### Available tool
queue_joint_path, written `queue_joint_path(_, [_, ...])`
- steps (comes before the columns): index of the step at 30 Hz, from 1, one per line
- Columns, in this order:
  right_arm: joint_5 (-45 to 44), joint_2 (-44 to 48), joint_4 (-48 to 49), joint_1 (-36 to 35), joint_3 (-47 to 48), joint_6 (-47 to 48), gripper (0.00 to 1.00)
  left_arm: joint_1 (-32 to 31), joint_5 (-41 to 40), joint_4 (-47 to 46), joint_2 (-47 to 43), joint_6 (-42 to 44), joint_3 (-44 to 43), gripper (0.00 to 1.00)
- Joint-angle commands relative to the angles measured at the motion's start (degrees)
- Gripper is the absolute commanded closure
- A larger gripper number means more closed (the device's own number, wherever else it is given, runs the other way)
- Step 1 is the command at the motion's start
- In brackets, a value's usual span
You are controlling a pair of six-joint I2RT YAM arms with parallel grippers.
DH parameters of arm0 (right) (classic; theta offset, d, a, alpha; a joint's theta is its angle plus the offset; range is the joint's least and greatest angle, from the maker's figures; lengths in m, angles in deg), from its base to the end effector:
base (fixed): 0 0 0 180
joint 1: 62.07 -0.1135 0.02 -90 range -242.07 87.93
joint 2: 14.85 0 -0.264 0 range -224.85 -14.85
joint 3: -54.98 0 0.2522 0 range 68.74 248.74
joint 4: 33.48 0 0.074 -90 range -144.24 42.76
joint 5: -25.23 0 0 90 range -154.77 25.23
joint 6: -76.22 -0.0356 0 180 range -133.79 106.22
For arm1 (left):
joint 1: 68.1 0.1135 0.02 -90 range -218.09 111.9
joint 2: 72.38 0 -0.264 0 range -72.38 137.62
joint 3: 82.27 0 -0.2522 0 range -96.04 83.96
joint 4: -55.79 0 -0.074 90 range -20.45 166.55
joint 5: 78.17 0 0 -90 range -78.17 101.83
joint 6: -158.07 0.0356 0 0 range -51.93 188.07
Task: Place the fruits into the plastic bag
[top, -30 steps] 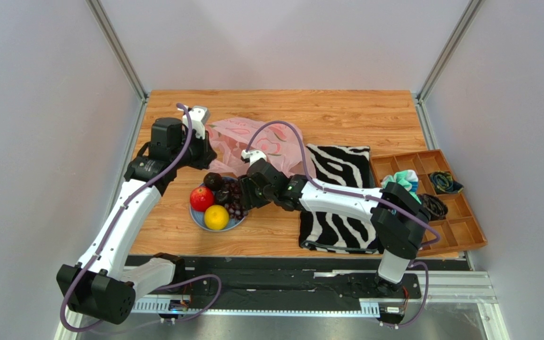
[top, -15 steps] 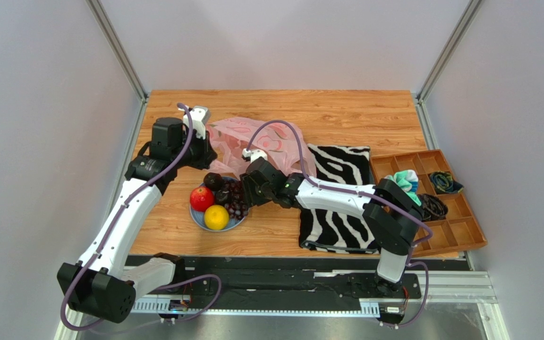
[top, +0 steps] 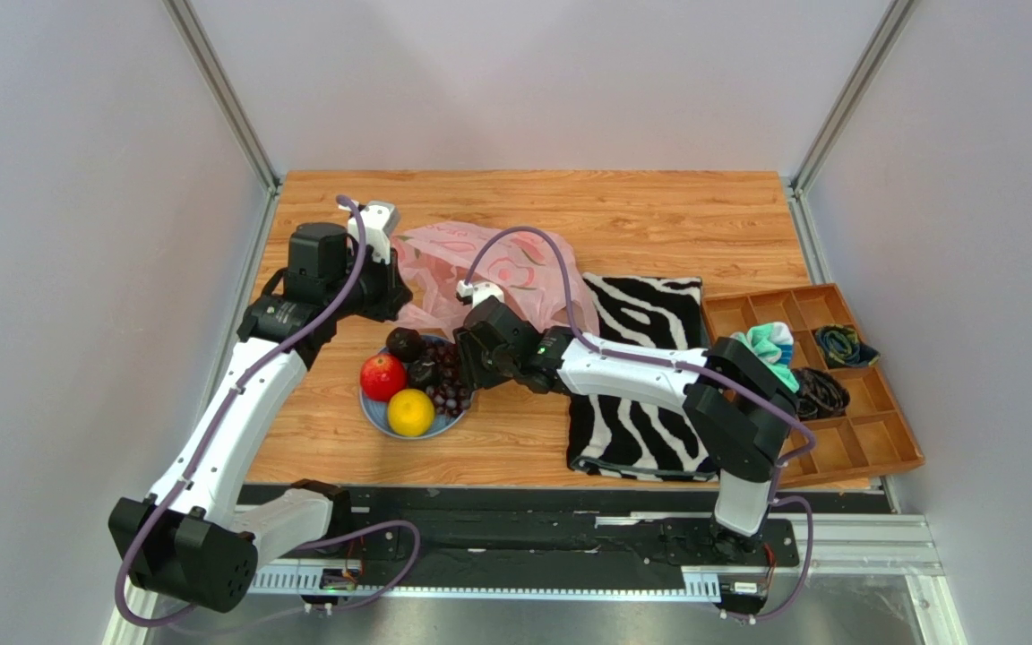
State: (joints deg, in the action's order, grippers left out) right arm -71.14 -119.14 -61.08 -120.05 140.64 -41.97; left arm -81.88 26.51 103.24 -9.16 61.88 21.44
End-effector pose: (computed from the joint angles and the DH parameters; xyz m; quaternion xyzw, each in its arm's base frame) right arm 0.2153 0.3369 0.2098 -0.2181 0.9007 0.2166 0.3070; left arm 0.2273 -0.0650 0.3450 0.1175 0.8714 -0.1915 0.4361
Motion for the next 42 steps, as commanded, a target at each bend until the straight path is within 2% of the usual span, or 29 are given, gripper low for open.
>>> queue_joint_path(1, [0.13, -0.12, 2.68, 0.23, 2.54, 0.85, 0.60, 0.33, 0.70, -0.29, 0.24, -0.22, -1.20, 1.00])
queue_joint_path(27, [0.83, 0.49, 1.89, 0.06, 3.60, 1.64, 0.58, 0.33, 1.23, -0.21, 0.76, -0.31, -1.29, 1.00])
queue_joint_path(32, [-1.27, 1.55, 1.72, -0.82, 3.42, 2.96, 0.57, 0.33, 1.23, -0.21, 0.94, -0.31, -1.29, 1.00])
queue_joint_path(42, [0.22, -2.06, 0.48, -0.82, 4.83, 2.52, 0.59, 0.25, 1.58, -0.12, 1.11, -0.31, -1.29, 1.00])
